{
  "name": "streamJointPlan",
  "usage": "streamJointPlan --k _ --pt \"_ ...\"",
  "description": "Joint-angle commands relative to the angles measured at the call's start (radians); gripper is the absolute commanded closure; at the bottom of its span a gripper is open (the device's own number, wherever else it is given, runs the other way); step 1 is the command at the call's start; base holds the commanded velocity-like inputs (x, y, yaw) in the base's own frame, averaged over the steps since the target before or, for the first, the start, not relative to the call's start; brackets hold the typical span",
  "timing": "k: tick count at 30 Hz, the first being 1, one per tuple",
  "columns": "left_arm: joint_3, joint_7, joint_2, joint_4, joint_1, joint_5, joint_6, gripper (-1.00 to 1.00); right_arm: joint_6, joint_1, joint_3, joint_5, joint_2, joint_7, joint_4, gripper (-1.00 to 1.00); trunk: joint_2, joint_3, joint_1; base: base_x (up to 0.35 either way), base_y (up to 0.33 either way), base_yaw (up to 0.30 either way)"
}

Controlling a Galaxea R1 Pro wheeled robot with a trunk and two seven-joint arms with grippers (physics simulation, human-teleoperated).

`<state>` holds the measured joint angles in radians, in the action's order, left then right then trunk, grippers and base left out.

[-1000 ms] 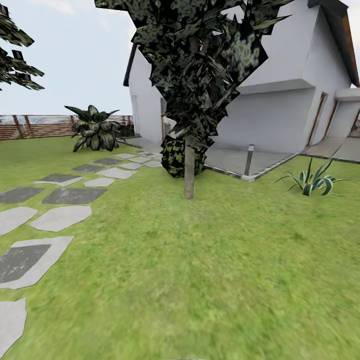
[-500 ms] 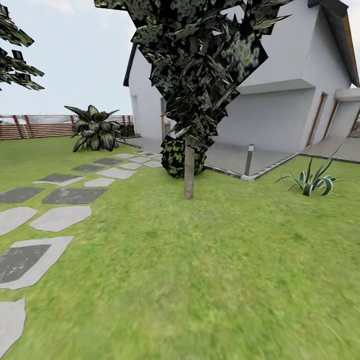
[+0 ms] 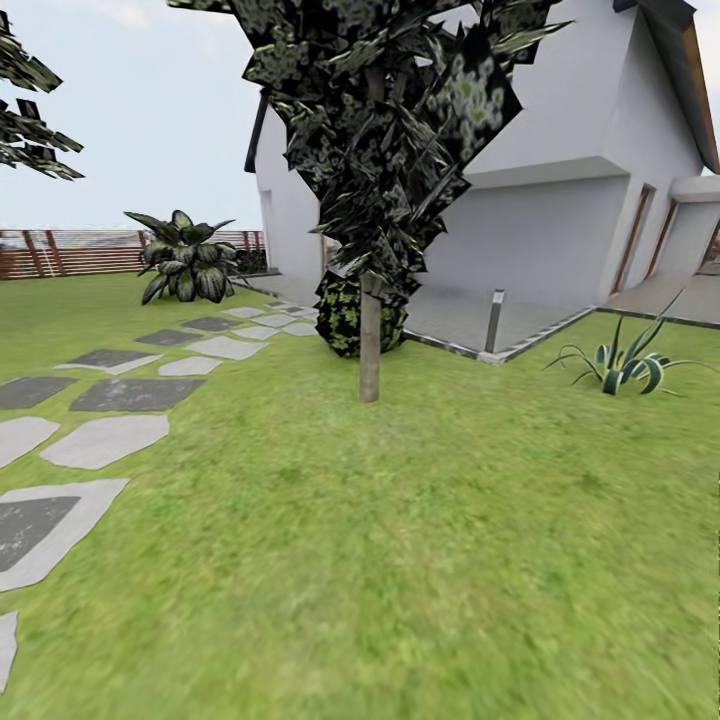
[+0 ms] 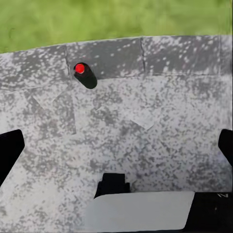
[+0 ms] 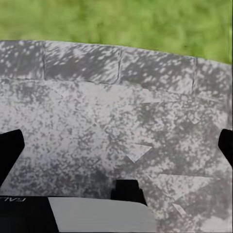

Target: In the garden, pick up the pesticide atomizer on the floor and spray pesticide onto both trees until each tree trunk is fully covered.

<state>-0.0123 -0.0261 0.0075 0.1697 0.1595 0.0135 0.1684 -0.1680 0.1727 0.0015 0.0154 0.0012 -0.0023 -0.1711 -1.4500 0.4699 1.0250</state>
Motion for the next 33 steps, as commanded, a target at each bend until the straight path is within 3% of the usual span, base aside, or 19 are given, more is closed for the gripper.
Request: streamJointPlan --k 1,3,4,15,22,33 --pt "0.000 0.000 0.000 0.006 0.000 0.000 0.006 -1.00 -0.006 0.006 0.000 0.000 -0.001 0.000 -0.006 -1.00 0.000 0.000 0.000 0.098 -0.274 0.000" --pt "0.000 0.000 0.000 0.017 0.000 0.000 0.017 -1.00 -0.017 0.017 0.000 0.000 -0.002 0.001 -0.017 -1.00 0.000 0.000 0.000 0.055 -0.276 0.000" --pt "0.000 0.000 0.000 0.154 0.000 0.000 0.137 -1.00 -0.223 0.044 0.000 -0.001 -0.002 0.001 -0.146 -1.00 0.000 0.000 0.000 0.027 -0.278 0.018" --pt "0.001 0.000 0.002 0.154 0.000 0.000 0.137 -1.00 -0.223 0.044 0.000 0.000 -0.001 -0.001 -0.146 -1.00 0.000 0.006 0.000 0.004 -0.280 0.205" --pt "0.073 0.001 0.002 0.155 0.000 -0.001 0.138 -1.00 -0.223 0.044 0.000 0.000 -0.001 -0.001 -0.146 -1.00 0.000 0.010 0.000 0.062 -0.289 0.255" --pt "0.084 0.002 0.002 0.154 0.000 -0.001 0.138 -1.00 -0.223 0.044 0.000 0.000 -0.001 -0.002 -0.145 -1.00 0.000 0.017 0.000 0.125 -0.305 0.256"
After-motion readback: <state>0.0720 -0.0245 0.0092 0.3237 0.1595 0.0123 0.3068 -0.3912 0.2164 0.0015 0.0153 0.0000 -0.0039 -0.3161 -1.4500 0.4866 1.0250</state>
